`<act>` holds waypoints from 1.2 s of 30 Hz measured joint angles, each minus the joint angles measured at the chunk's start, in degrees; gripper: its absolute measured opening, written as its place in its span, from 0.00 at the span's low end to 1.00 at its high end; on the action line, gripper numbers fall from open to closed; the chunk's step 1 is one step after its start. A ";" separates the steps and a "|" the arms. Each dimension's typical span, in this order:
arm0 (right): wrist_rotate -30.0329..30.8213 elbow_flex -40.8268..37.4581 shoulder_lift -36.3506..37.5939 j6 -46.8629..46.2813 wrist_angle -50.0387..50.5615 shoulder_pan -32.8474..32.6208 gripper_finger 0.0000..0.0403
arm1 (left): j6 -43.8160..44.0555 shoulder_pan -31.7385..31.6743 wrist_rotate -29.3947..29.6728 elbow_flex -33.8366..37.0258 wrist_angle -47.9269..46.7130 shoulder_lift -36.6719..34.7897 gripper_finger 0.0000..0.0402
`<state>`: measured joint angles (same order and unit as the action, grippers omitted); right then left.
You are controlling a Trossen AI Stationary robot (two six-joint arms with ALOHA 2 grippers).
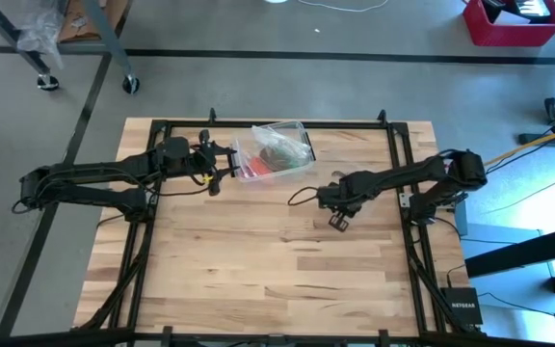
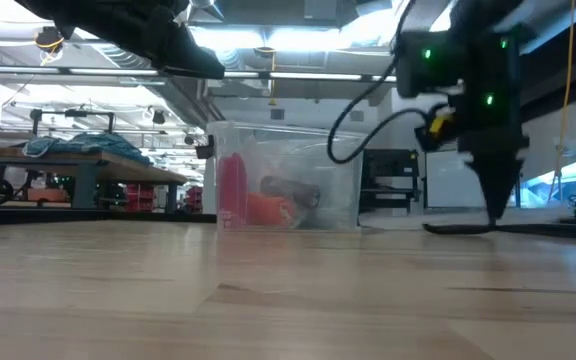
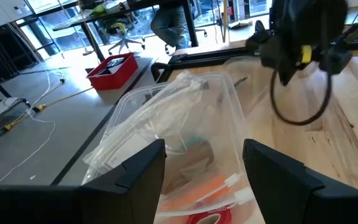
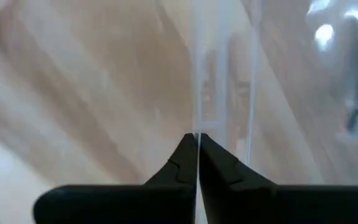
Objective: Roll bandage
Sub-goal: Close the transparent bin
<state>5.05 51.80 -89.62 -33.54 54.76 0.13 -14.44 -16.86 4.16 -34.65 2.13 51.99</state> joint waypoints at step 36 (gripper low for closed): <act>10.89 36.84 10.77 15.40 4.36 -14.85 0.01 | -0.97 7.53 -2.20 0.04 12.76 2.42 0.52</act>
<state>15.94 88.64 -78.85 -18.14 59.12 -14.72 -15.41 -9.33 1.97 -34.61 14.89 54.41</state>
